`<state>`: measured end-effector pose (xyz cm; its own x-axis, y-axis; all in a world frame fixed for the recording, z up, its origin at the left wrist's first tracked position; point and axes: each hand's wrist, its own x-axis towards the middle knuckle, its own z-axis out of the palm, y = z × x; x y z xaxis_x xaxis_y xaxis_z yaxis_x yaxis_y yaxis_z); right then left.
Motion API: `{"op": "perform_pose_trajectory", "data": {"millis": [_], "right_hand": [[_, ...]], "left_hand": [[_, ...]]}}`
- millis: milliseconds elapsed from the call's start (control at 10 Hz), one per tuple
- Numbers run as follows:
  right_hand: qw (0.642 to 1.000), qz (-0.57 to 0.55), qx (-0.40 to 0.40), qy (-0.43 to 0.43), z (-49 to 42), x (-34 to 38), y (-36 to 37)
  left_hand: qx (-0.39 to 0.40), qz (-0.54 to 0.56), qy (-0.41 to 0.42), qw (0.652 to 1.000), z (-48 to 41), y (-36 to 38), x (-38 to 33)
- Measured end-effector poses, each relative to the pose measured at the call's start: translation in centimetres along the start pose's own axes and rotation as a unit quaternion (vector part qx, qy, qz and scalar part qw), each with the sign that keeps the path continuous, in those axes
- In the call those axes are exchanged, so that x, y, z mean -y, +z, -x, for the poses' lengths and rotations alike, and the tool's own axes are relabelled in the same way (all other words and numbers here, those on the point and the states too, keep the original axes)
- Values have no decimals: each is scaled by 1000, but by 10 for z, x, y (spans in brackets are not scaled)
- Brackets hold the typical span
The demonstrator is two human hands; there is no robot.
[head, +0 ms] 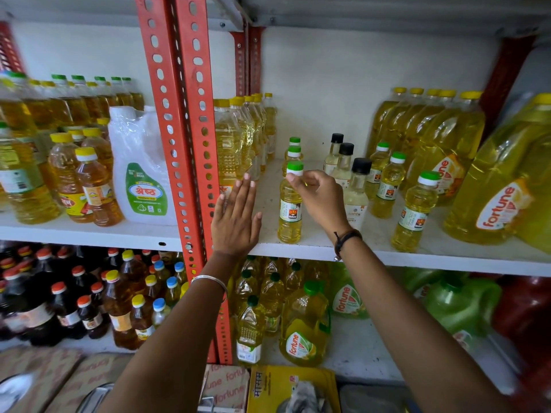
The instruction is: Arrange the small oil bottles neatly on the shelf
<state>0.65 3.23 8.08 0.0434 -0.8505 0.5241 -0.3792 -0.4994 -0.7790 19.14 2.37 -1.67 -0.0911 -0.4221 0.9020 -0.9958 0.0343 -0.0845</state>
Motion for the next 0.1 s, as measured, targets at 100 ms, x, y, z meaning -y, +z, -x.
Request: {"op": "perform_pose_trajectory", "data": {"millis": [100], "right_hand": [[998,13,-52,-32,7,3,-11]], "left_hand": [[-1,52,-12,999,-1,-9,-7]]}}
